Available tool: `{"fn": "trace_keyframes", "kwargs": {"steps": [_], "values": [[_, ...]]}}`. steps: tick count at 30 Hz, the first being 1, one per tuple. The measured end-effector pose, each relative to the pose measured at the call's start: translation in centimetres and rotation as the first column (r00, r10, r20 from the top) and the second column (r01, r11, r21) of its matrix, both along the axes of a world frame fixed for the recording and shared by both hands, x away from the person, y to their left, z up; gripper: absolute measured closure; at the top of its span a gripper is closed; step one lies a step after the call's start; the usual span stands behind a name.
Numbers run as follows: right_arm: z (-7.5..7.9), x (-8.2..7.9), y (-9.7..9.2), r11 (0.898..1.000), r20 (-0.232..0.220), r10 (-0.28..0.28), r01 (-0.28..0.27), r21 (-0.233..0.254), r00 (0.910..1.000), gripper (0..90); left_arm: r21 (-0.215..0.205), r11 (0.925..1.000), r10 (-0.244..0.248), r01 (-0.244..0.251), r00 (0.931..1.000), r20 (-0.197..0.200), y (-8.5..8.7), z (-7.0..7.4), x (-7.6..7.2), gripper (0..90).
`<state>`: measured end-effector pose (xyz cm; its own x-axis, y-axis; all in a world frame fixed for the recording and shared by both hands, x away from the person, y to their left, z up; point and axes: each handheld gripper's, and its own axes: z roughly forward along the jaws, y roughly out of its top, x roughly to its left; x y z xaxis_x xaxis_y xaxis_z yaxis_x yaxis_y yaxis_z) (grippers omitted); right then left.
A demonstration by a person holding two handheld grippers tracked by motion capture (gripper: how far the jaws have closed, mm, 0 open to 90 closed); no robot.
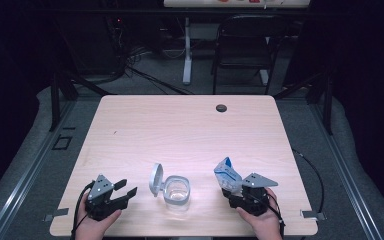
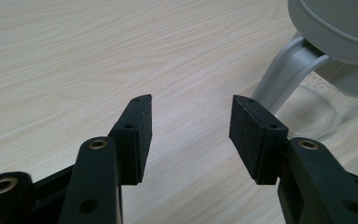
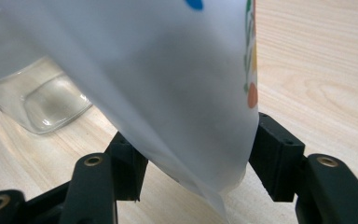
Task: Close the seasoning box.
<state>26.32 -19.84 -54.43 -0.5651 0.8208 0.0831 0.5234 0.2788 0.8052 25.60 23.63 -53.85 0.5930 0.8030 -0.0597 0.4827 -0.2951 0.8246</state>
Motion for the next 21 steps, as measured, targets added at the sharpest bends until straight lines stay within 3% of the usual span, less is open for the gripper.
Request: {"fn": "trace_keyframes", "kwargs": {"steps": [15, 21], "values": [[1.2, 0.6, 1.5, 0.992, 0.049, 0.027, -0.021, -0.125, 0.9984, 43.1, -0.005, 1.0, 0.0, 0.0, 1.0, -0.006, 0.0, 0.0, 0.0, 49.7], [1.5, 0.7, 1.9, 0.989, 0.069, 0.034, -0.023, -0.149, 0.997, 43.1, -0.004, 1.0, -0.002, 0.002, 1.0, -0.007, 0.0, -0.1, 0.0, 49.7]]}}
